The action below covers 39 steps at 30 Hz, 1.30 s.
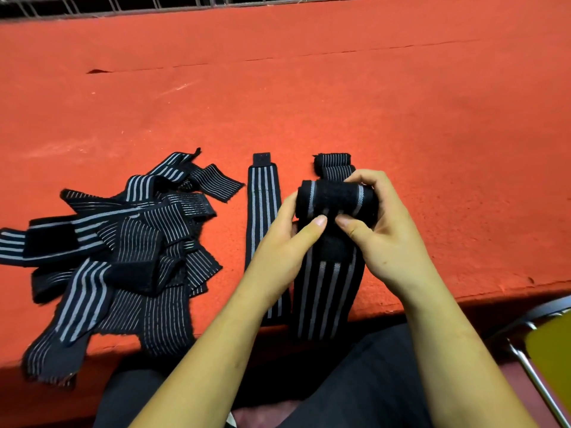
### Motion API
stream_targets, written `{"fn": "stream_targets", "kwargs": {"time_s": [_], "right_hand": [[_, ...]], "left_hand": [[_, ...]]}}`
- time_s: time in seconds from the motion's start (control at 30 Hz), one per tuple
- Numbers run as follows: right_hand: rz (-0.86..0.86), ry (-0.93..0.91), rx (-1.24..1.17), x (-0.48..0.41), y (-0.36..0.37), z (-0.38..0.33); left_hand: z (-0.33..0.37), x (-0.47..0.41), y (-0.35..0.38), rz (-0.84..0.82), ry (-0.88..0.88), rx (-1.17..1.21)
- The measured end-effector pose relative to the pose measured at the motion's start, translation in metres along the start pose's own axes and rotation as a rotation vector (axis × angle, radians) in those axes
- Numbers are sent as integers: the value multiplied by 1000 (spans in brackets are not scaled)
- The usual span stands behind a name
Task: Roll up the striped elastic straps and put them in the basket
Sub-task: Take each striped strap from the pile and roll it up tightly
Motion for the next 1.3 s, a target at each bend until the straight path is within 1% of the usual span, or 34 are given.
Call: {"fn": "stream_targets", "kwargs": {"time_s": [0.07, 0.13, 0.23, 0.33, 0.43, 0.53, 0.6, 0.67, 0.8, 0.93, 1.1, 1.2, 1.3], "right_hand": [[-25, 1, 41, 2, 3, 0], [-51, -6, 66, 3, 9, -1], [-53, 12, 44, 8, 17, -4], [-50, 46, 44, 13, 24, -3], [-40, 100, 5, 12, 25, -2], [34, 206, -83, 9, 21, 1], [41, 266, -46, 8, 21, 9], [6, 287, 25, 9, 23, 14], [-20, 258, -20, 11, 19, 19], [-72, 198, -112, 12, 21, 19], [46, 74, -129, 8, 8, 7], [38, 34, -78, 6, 6, 1], [-28, 46, -91, 6, 9, 1]], "left_hand": [[-1, 2, 5, -9, -41, 48], [0, 2, 6, 31, -64, 63], [6, -2, 2, 109, -39, -13], [8, -5, -5, 156, -37, 31], [9, -2, -9, 182, -9, 132], [10, 1, -11, 197, 42, 158], [13, 2, -11, 201, 80, 133], [15, 2, -13, 196, 105, 105], [19, 6, -12, 124, 146, -24], [25, 11, -8, 98, 155, -74], [19, 6, -7, 104, 143, -145], [7, 1, -12, 154, 53, -109], [-5, -2, -8, 61, -59, 58]]}}
Point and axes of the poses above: each hand's wrist, its own x-axis away from the middle knuckle, its own y-axis out of the palm, z = x × y, the point moved 8 cm from there along -x, towards the middle knuckle, and after that the axes turned 8 degrees about z, right-handed, at the moved point
